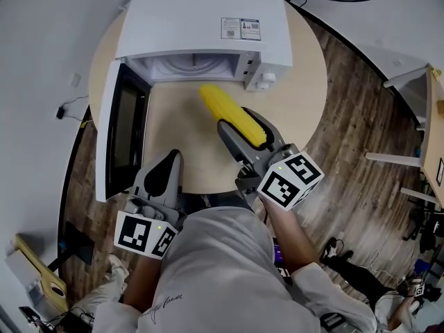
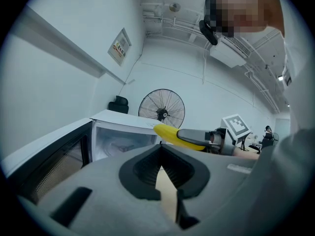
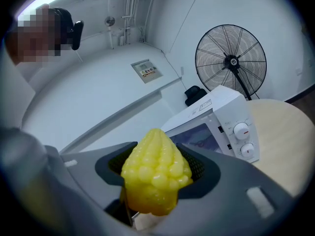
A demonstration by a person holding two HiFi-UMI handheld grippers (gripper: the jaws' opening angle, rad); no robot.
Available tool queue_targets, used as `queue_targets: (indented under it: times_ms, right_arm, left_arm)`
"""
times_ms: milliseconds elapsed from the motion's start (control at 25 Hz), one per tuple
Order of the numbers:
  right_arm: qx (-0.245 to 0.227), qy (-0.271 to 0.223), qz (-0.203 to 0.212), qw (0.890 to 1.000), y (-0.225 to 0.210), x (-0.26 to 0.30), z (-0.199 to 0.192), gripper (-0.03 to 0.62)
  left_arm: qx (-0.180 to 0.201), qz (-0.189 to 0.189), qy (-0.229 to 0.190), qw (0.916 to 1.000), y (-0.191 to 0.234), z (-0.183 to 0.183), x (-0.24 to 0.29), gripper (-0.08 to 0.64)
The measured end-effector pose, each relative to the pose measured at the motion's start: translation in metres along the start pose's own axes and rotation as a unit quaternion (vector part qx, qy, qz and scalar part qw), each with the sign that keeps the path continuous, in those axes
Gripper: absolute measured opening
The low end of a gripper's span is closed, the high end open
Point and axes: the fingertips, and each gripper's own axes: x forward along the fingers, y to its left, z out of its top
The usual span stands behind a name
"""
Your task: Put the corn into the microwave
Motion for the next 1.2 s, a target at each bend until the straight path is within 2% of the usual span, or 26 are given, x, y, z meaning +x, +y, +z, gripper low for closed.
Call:
queue_targets:
  times_ms: [760, 1200]
  right_arm:
    - [0.004, 0.017, -0.023, 1.000, -0.036, 0.041, -0.029, 0.261]
    - [-0.012, 0.020, -0.038, 0.999, -0.048, 0.080, -0.044, 0.261]
  left_arm:
    - [-0.011, 0.009, 0.023, 0.9996, 0.009, -0.016, -0.002, -0.006]
    - [-0.017, 0.015, 0.031, 0.9992, 0.027, -0.022, -0.014, -0.006]
